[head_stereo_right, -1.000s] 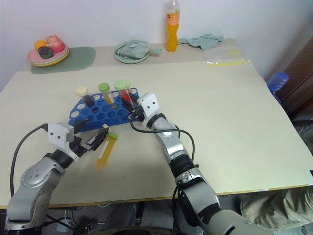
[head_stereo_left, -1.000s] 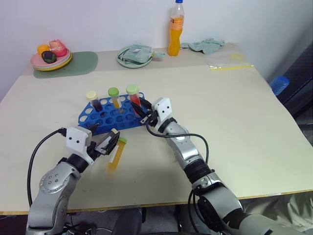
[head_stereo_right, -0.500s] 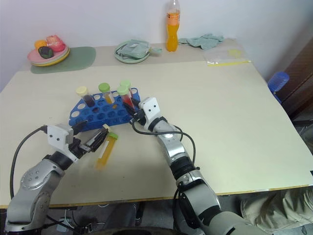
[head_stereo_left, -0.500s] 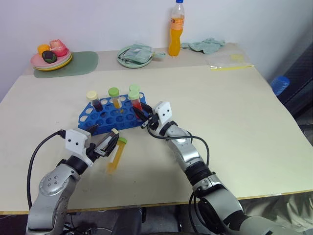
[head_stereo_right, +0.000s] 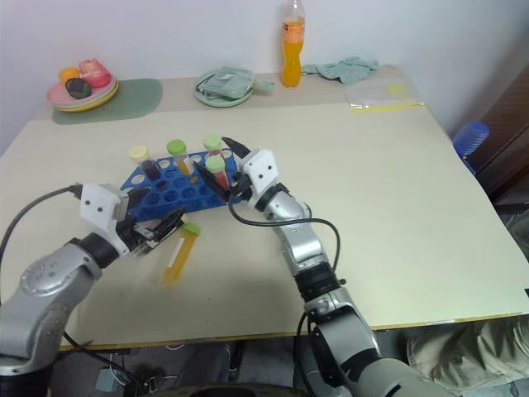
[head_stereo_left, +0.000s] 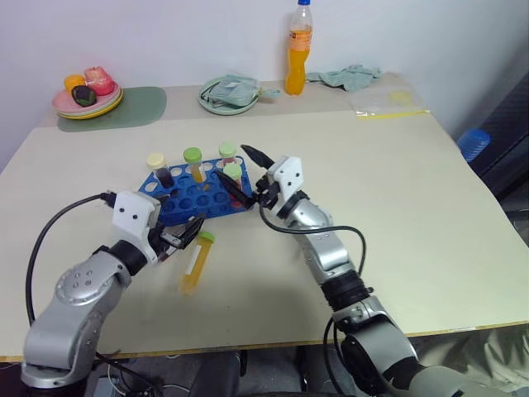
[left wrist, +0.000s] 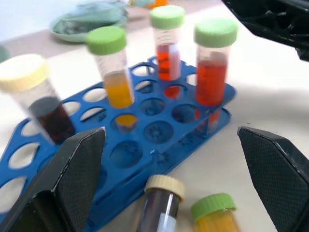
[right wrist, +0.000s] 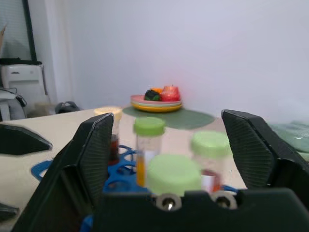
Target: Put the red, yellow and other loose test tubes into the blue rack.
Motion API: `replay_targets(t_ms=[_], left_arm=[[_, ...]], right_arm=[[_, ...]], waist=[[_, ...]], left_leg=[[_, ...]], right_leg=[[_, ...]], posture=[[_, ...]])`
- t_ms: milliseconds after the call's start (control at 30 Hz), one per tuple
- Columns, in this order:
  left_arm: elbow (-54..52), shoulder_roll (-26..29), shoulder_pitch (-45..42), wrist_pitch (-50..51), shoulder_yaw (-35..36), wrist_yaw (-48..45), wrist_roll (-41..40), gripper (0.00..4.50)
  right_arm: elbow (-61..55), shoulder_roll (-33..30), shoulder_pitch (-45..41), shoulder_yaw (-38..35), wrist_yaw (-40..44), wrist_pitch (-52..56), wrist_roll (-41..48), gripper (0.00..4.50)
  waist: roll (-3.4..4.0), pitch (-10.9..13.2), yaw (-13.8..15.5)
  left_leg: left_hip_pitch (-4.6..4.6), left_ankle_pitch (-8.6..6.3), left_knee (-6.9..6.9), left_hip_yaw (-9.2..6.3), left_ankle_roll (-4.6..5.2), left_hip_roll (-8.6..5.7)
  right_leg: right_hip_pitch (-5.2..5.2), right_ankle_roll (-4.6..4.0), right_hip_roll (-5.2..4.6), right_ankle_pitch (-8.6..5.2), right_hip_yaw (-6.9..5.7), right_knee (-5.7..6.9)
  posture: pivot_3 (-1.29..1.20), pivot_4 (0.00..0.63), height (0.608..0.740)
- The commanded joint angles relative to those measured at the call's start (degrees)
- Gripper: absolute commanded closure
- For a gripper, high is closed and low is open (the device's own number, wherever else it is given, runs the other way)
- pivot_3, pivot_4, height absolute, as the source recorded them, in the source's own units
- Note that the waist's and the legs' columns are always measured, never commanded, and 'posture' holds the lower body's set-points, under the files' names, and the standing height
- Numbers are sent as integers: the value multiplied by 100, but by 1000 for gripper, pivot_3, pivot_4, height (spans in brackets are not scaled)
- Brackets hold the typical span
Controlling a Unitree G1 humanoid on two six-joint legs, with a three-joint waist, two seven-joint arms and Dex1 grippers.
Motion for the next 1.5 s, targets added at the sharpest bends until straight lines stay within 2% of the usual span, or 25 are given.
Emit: replay_targets(t_ms=[33,100,133,200,267,367,433,533,567,700,767,867,1067,1100,1200,1267,1300,1333,1400,1500], left_arm=[[-598,739,-514,1729,233,15,-896,0],[-722,1296,-1480,3700,12,111,-1325,0],[-570,1386,-1848,4421,-47,194,-1602,0],[-151,1610,-2164,4964,-160,425,-2349,0],[82,1900,-2282,4997,-429,954,-3080,0],[360,2033,-2407,4997,-805,2019,-3955,0],[801,1710,-2519,4997,-847,2917,-4558,0],[1229,1082,-2476,4997,-966,3965,-5003,0],[1305,953,-2470,4996,-993,4288,-5212,0],[1684,1354,-2468,3599,-1928,6372,-7266,0],[1755,1551,-2551,3162,-2386,6990,-7797,0],[1785,1742,-2699,2633,-2886,7544,-8259,878],[1551,2081,-2948,2273,-3174,7600,-8306,3584],[1429,2199,-2951,2253,-3137,7427,-8306,3761],[906,2705,-2924,2273,-2761,6767,-8236,3761],[298,2973,-2659,2193,-2139,5852,-7494,3761],[-116,3024,-2282,1901,-1635,5188,-6748,3761],[-574,3105,-1766,1313,-1196,4626,-5515,3761],[-1013,3024,-848,338,-610,3794,-3779,3761],[-626,2164,89,-878,-118,2863,-2642,3761]], right_arm=[[-827,-409,196,-78,338,388,221,573],[-1317,-925,391,-145,756,779,414,573],[-1572,-1220,493,-121,1059,1021,557,573],[-2015,-1741,674,-34,1634,1456,840,573],[-2469,-2271,855,-22,2137,1933,1163,573],[-3027,-2923,1059,-13,2692,2453,1504,573],[-3248,-3177,1139,42,2883,2649,1588,573],[-3339,-3169,1192,187,2884,2674,1492,573],[-3338,-3145,1189,221,2863,2668,1462,573],[-3346,-3092,1155,320,2818,2666,1417,573],[-3338,-3082,1143,354,2815,2663,1397,573],[-3321,-3089,1132,407,2823,2645,1354,467],[-3338,-3098,1141,445,2818,2649,1327,467],[-3344,-3104,1152,448,2815,2649,1320,467],[-3344,-3133,1178,431,2809,2646,1300,467],[-3346,-3151,1185,402,2807,2652,1311,467],[-3342,-3154,1186,386,2799,2654,1318,467],[-3315,-3152,1184,377,2792,2639,1309,467],[-3287,-3152,1196,366,2781,2613,1294,467],[-3213,-3084,1198,360,2711,2590,1273,467]], waist=[[0,0,-9],[-11,10,46],[-10,10,44],[-2,11,16],[-2,11,-70],[-7,14,-131],[-9,15,-140],[1,9,-57],[-26,18,20],[-42,23,61],[-45,22,70],[-44,21,67],[-44,21,67],[-44,21,62],[-45,22,41],[-43,23,38],[-41,23,32],[-37,23,7],[-34,24,22],[-27,20,63]], left_leg=[[0,0,0,0,0,1],[-3,1,2,-2,-1,2],[-12,1,11,-5,-2,-2],[-2,0,12,-5,1,-7],[10,-4,9,-2,8,-4],[3,-5,1,-7,9,1],[2,-5,1,-3,9,3],[3,-5,7,0,8,2],[4,-5,12,-2,8,-1],[-6,-4,22,-5,5,4],[-6,-3,22,-5,4,2],[-6,-3,23,-1,4,-1],[-6,-3,23,5,4,-7],[-7,-3,23,6,4,-9],[-8,-3,20,11,4,-7],[-8,-3,16,16,4,-5],[-8,-3,14,19,4,-4],[-8,-3,13,26,4,-4],[-4,3,1,59,-6,-3],[-4,-2,-1,73,3,3]], right_leg=[[0,0,1,0,0,1],[-4,0,4,-1,-1,9],[0,1,4,-1,-17,9],[16,4,2,-1,-7,4],[22,9,3,-3,0,-1],[10,9,5,-5,4,0],[5,8,7,-4,11,0],[8,7,6,-4,14,2],[15,10,-7,-5,14,1],[6,13,-13,-1,19,1],[6,13,-13,-1,21,1],[6,14,-14,0,24,1],[5,13,-11,-1,26,1],[5,13,-10,-1,26,1],[1,12,-7,-1,28,0],[-3,11,-5,-1,32,0],[-3,11,-5,-2,32,0],[-5,10,-4,-2,34,0],[-9,9,-5,-2,50,-7],[-6,-3,-2,-4,51,-21]], posture=[[0,150,740],[0,150,740],[0,150,740],[0,150,740],[0,150,740],[0,150,740],[0,150,740],[0,150,740],[0,150,740],[0,150,740],[0,150,740],[0,150,740],[0,150,740],[0,150,740],[0,150,740],[0,150,740],[0,150,740],[0,150,740],[0,150,740],[0,150,740]])
